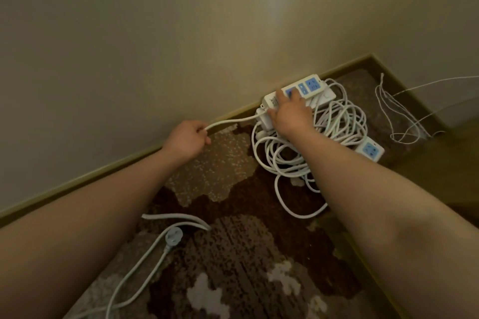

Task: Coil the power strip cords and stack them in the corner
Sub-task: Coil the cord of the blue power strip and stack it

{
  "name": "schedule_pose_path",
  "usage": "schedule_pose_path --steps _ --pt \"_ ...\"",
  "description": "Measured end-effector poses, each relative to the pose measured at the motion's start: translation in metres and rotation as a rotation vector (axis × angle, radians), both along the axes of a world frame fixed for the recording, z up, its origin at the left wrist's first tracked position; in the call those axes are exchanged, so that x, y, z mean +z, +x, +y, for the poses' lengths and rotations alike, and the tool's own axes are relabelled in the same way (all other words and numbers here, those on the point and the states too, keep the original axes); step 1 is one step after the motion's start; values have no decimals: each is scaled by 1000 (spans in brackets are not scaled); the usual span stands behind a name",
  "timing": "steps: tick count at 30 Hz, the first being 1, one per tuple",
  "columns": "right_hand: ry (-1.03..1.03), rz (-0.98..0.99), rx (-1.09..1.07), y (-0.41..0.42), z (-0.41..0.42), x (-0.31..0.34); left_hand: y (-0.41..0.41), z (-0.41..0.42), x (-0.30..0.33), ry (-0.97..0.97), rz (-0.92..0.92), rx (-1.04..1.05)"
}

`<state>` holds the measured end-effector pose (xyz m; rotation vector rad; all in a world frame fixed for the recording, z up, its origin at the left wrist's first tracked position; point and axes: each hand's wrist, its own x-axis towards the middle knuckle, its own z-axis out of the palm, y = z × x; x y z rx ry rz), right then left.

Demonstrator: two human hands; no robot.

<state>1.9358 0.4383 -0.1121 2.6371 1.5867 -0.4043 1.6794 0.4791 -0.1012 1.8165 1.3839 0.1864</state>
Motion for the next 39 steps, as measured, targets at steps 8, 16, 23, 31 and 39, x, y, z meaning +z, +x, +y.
schedule_pose_path --steps 8,16,23,31,39 --pt "-64 -133 -21 -11 -5 7 -4 -10 20 37 -70 -63" --pt "-43 -92 52 -7 -8 16 -19 -16 39 120 66 -175" --pt "-124 -110 67 -15 -10 17 -12 -21 39 146 -5 -179" --pt "-219 64 8 -10 1 20 -31 -9 41 120 142 -139" --pt "496 408 200 -87 -24 44 -40 -17 47 166 77 -51"
